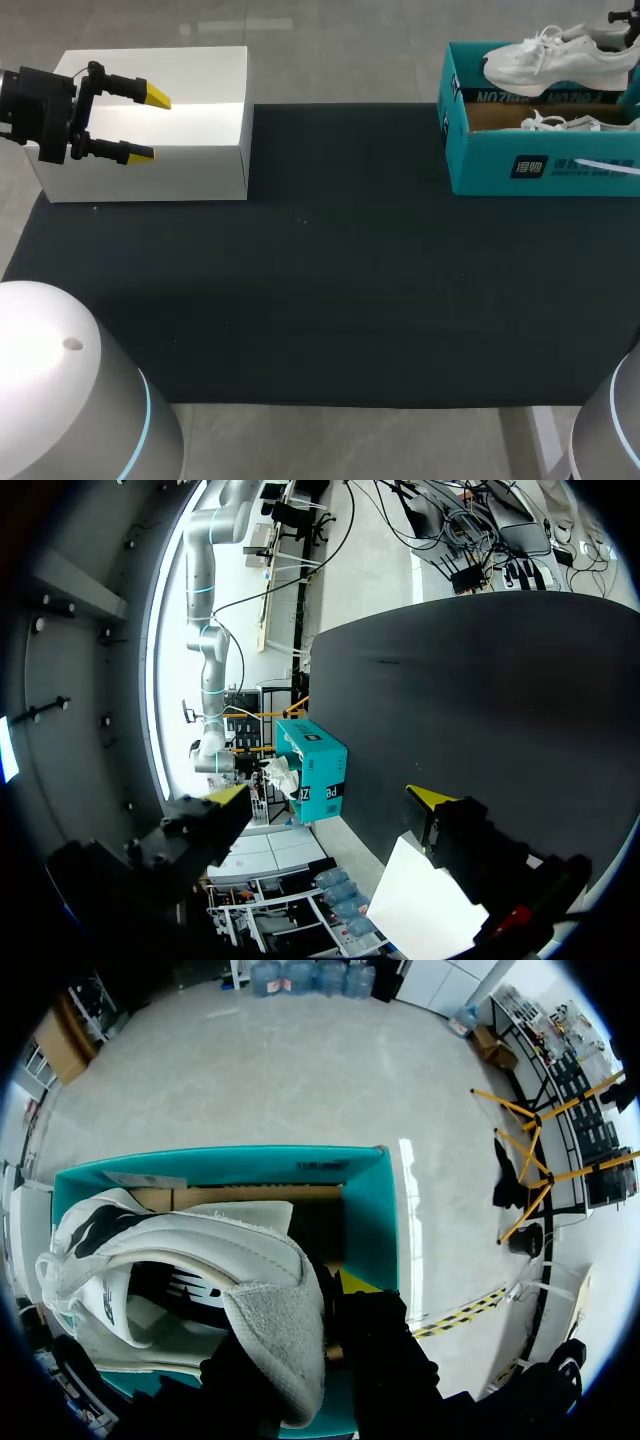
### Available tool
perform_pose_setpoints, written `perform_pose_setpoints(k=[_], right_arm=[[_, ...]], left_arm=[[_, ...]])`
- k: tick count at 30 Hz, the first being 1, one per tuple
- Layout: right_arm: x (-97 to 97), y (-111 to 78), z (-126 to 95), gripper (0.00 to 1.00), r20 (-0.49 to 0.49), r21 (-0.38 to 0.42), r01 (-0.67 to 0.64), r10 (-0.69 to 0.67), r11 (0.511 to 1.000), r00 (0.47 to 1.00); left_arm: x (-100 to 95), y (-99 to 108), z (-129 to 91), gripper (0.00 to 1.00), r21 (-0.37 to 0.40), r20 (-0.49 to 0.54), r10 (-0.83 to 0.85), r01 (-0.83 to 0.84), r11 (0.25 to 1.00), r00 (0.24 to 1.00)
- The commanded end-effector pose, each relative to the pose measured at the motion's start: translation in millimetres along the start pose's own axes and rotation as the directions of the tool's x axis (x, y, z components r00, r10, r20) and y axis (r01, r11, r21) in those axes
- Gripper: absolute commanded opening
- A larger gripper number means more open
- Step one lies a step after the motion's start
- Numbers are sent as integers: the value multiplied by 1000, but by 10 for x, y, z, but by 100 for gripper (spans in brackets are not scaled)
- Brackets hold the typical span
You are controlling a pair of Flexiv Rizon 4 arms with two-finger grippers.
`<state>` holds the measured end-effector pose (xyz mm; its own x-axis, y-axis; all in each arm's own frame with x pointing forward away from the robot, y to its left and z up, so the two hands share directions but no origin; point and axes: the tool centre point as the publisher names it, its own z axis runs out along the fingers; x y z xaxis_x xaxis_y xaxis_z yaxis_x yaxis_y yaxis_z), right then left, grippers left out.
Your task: Take the shoe out of the shoebox, open the shoe tongue, remove and reinsert the insole, then place the shoe into the shoebox
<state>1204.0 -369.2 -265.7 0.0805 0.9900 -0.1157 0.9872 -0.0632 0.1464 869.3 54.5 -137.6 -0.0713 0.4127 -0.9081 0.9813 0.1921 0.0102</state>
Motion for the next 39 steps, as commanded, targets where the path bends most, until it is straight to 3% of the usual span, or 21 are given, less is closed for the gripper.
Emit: perform_pose_setpoints(k=[1,39], right_arm=[[-2,-26,98,0,7,-6,-10,10,1000,1000],[-24,-83,846,0,113,53,-78,71,996,991]], left_arm=[[-2,1,1,100,0,-3,0,0,1000,1000],[-2,1,1,100,0,-3,0,0,1000,1000]])
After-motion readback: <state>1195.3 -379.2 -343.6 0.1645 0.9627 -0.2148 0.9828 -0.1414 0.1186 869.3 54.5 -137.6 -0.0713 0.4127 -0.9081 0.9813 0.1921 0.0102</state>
